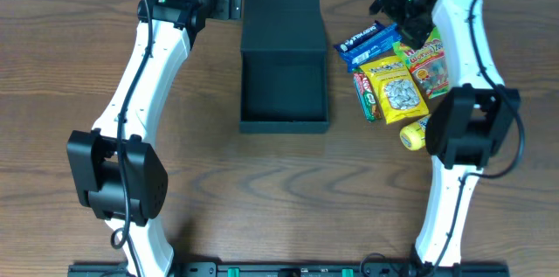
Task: Pack container
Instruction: 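Reach the right gripper to the blue Dairy Milk bar, then grasp the blue bar and carry it over the box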
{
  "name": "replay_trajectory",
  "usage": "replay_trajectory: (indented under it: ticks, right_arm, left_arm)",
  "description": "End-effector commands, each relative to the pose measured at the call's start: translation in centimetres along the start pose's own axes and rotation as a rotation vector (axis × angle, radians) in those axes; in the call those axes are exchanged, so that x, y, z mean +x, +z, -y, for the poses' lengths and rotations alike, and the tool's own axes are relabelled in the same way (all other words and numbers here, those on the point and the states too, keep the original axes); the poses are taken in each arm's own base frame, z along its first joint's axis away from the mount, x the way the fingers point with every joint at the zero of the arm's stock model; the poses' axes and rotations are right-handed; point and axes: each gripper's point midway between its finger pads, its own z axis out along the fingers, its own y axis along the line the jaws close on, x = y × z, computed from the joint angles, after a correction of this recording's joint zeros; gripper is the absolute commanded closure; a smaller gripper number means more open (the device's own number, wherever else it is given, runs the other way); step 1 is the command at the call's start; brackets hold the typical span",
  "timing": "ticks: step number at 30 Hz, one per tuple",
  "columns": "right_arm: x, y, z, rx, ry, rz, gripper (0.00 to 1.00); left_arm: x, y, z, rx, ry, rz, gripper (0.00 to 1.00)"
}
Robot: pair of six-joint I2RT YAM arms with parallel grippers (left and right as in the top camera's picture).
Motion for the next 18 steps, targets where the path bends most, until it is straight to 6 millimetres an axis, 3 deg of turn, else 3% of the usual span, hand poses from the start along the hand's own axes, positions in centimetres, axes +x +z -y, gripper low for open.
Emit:
replay_trajectory:
  ticks: [1,8,18]
  right_arm:
    - [0.2,1.4,-0.6,0.008,0.022,0.001,0.01]
    - [0.8,4.0,0.4,0.053,0.03,-0.027,0.01]
    - [-0.2,4.8,0.9,0.09,0.018,0.026,0.1]
  left_arm:
    - [-0.4,-0.3,-0.2,-0.006,0.014,0.008,0.04]
    - [-0.3,-0.3,-0.2,-0.006,0.014,0.005,0.05]
    - [-0.3,-0.3,-0.2,-0.006,0.014,0.004,0.04]
